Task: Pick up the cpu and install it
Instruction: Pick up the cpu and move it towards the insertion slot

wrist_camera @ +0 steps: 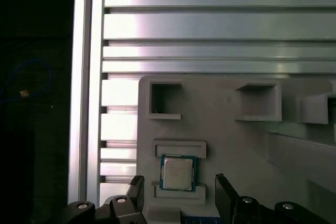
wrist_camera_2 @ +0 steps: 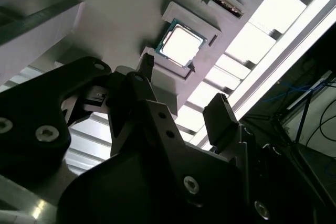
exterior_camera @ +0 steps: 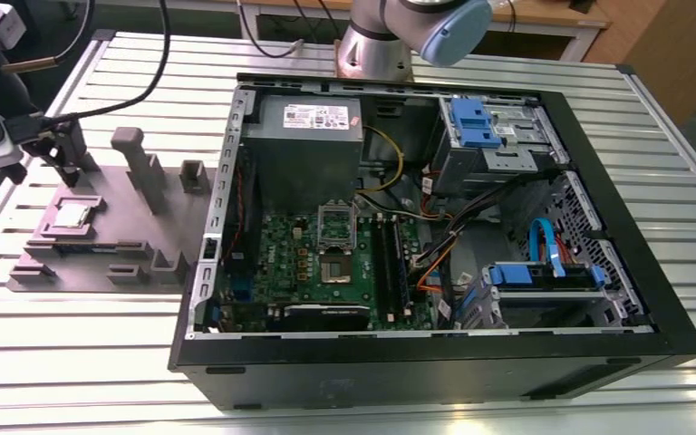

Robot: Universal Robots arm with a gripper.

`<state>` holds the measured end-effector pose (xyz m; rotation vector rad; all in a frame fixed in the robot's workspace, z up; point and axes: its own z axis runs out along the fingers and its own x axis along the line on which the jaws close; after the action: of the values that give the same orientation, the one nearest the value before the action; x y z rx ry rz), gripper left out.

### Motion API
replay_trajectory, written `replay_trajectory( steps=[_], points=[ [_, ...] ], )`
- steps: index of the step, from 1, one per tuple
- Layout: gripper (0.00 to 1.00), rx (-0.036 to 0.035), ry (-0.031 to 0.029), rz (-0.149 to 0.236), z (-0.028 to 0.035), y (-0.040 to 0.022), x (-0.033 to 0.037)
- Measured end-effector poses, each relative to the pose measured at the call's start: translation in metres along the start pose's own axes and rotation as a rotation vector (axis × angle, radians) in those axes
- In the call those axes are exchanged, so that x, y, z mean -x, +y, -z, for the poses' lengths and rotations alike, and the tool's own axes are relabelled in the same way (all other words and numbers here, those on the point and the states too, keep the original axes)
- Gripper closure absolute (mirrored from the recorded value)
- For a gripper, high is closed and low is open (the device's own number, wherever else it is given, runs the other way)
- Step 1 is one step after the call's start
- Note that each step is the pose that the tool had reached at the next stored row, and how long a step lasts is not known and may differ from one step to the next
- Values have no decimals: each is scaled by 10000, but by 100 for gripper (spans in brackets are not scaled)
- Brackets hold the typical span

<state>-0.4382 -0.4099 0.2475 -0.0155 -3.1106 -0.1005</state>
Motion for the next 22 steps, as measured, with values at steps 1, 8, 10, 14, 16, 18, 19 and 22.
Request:
replay_trajectory(
  steps=[1, 8, 10, 14, 16, 18, 19, 22],
  points=[
    [35, -1, 3, 1, -16, -3, 0],
    [35, -3, 6, 37, -143, -19, 4],
    [35, -2, 5, 37, -181, -22, 5],
    [35, -3, 5, 38, -252, -27, 7],
    [35, -3, 5, 38, -288, -29, 6],
    [35, -8, 6, 29, -324, -34, -5],
    [35, -17, 7, 19, -341, -40, -11],
    [35, -20, 1, -7, -397, -47, -15]
  ],
)
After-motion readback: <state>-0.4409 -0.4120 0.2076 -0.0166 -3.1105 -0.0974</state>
